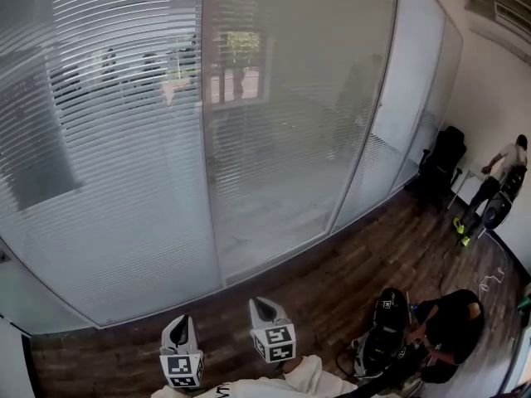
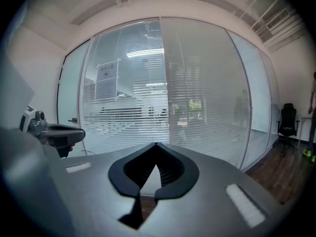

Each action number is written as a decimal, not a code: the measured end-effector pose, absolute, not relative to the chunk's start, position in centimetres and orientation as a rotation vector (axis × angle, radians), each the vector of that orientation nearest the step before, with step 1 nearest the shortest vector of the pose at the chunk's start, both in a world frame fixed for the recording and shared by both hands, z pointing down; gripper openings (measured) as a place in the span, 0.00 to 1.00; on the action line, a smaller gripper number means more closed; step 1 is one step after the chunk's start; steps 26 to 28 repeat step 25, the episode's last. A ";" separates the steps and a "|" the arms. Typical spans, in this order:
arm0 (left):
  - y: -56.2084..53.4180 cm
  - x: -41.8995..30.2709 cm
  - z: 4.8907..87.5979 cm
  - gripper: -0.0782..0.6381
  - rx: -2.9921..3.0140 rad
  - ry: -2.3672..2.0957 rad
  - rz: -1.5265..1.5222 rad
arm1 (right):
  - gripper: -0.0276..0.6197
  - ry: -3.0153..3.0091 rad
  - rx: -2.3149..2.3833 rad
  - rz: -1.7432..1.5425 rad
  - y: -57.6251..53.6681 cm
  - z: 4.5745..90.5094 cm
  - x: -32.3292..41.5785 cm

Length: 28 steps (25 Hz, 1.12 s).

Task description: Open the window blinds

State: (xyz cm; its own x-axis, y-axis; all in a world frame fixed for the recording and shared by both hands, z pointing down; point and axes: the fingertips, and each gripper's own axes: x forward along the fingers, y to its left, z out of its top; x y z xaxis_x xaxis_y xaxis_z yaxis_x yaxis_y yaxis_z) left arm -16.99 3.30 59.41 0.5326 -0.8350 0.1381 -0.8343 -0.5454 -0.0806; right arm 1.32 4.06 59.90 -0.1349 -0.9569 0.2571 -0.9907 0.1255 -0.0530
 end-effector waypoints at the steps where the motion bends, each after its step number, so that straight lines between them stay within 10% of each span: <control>1: 3.3 -16.5 59.4 0.11 -2.743 1.501 -0.249 | 0.04 -2.230 1.941 0.308 4.1 59.9 1.8; 28: 4.7 -11.3 59.3 0.11 -2.719 1.505 -0.278 | 0.04 -2.251 1.927 0.302 5.1 60.2 6.8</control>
